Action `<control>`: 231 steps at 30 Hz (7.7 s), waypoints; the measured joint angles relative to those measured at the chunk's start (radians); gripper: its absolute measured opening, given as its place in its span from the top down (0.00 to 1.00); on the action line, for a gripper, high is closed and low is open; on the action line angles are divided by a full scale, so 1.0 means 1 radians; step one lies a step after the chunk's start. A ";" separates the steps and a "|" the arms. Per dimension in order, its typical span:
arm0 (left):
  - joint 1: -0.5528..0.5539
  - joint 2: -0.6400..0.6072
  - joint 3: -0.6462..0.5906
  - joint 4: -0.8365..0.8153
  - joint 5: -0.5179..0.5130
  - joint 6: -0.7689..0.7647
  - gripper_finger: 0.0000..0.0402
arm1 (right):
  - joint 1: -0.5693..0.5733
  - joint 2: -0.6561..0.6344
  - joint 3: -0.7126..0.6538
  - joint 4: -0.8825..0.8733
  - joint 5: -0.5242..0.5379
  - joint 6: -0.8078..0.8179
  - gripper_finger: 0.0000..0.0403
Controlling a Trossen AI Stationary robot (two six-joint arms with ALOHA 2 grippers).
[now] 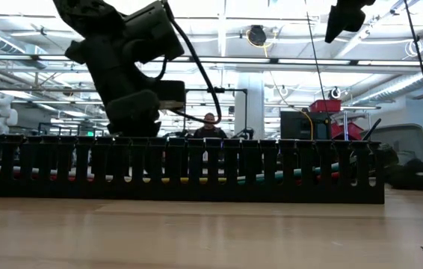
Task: Ziptie cables
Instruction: Close the black cable duct
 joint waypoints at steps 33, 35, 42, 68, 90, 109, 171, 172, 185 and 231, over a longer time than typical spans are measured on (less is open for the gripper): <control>-0.035 -0.421 0.249 -0.488 -0.655 0.826 1.00 | -0.114 0.294 0.001 0.187 -0.005 -0.263 0.56; -0.035 -0.421 0.249 -0.489 -0.655 0.838 1.00 | -0.135 0.343 0.001 0.196 -0.031 -0.282 0.52; -0.035 -0.421 0.249 -0.487 -0.655 0.842 1.00 | -0.171 0.461 0.000 0.298 -0.053 -0.371 0.40; -0.040 -0.439 0.250 -0.511 -0.741 0.840 1.00 | -0.320 0.653 0.000 0.420 -0.211 -0.479 0.83; 0.007 -0.709 0.353 -0.637 -0.769 0.262 1.00 | -0.165 0.469 0.001 0.244 0.462 -0.425 1.00; 0.219 -0.917 0.354 -0.397 -0.051 -0.243 0.79 | 0.146 0.407 0.002 0.424 0.918 -0.796 1.00; 0.129 -0.744 0.353 -0.234 -0.240 0.678 0.63 | -0.032 0.224 0.001 0.360 0.496 -0.651 1.00; 0.129 -0.747 0.353 -0.240 -0.240 0.678 0.64 | -0.032 0.224 0.001 0.360 0.496 -0.651 1.00; 0.129 -0.717 0.353 -0.262 -0.229 0.682 0.79 | -0.032 0.224 0.001 0.372 0.497 -0.652 1.00; 0.004 -0.567 0.356 -0.751 -0.283 1.323 1.00 | -0.114 0.228 0.153 0.262 -0.136 -0.086 0.48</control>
